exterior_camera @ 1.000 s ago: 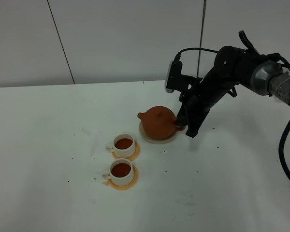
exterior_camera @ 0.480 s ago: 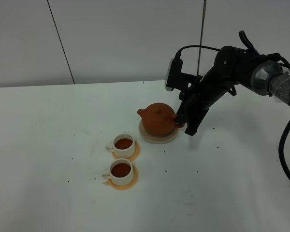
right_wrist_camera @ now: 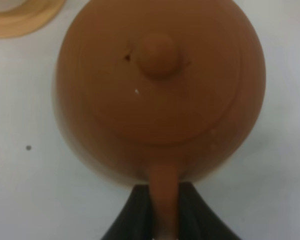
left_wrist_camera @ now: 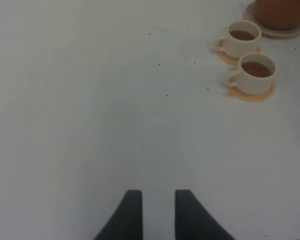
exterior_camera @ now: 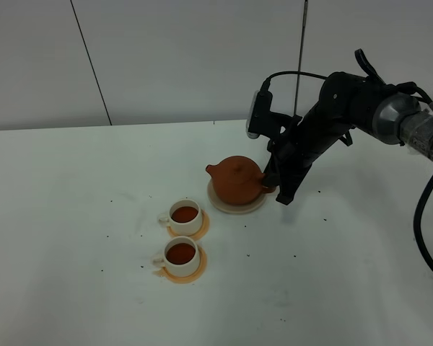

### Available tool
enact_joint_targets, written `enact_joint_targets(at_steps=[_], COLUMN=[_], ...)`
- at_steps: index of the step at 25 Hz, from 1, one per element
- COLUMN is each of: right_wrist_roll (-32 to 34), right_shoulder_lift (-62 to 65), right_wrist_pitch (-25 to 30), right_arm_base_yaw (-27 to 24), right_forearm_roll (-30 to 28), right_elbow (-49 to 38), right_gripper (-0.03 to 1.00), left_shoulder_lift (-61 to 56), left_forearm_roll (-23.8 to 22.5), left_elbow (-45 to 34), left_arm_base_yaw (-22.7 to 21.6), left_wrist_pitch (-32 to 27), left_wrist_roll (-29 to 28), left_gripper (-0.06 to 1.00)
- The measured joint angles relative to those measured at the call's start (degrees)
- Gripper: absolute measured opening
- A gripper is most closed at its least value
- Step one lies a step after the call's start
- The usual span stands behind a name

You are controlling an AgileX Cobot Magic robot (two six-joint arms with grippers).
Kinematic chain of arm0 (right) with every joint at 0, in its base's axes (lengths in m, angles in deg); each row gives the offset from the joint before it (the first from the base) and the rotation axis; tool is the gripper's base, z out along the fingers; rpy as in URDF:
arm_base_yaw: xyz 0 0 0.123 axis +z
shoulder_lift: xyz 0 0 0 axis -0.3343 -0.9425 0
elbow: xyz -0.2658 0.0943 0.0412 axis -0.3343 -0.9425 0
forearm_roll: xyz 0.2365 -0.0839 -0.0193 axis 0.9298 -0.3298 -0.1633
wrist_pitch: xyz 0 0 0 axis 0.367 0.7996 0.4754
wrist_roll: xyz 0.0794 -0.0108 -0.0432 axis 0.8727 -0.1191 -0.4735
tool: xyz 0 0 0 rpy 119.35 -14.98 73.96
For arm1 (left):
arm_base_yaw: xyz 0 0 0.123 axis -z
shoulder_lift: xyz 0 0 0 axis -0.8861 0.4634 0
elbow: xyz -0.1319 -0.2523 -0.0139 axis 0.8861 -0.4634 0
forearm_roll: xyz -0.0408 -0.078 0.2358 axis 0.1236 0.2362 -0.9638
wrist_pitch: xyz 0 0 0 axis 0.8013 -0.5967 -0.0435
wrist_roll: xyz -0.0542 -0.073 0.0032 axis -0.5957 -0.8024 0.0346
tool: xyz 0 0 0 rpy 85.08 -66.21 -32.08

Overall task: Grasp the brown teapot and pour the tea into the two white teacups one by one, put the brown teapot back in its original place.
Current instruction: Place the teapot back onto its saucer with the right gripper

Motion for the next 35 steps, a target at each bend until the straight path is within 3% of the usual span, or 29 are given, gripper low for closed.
enact_joint_targets(at_steps=[12,22,35], right_wrist_roll=[0.2,1.3,2.6], right_shoulder_lift=[0.0,0.0,0.5], right_wrist_pitch=[-0.2,-0.2,0.3], right_arm_base_yaw=[0.0,0.0,0.0], right_forearm_roll=[0.1,0.3,-0.6], right_elbow=[0.0,0.0,0.0], right_gripper=[0.13,0.30,0.33], left_shoulder_lift=[0.0,0.0,0.0], left_forearm_roll=[0.0,0.0,0.0], left_elbow=[0.0,0.0,0.0], left_arm_base_yaw=[0.0,0.0,0.0], left_wrist_pitch=[0.0,0.0,0.0], left_wrist_roll=[0.0,0.0,0.0], left_gripper=[0.23,0.23,0.23])
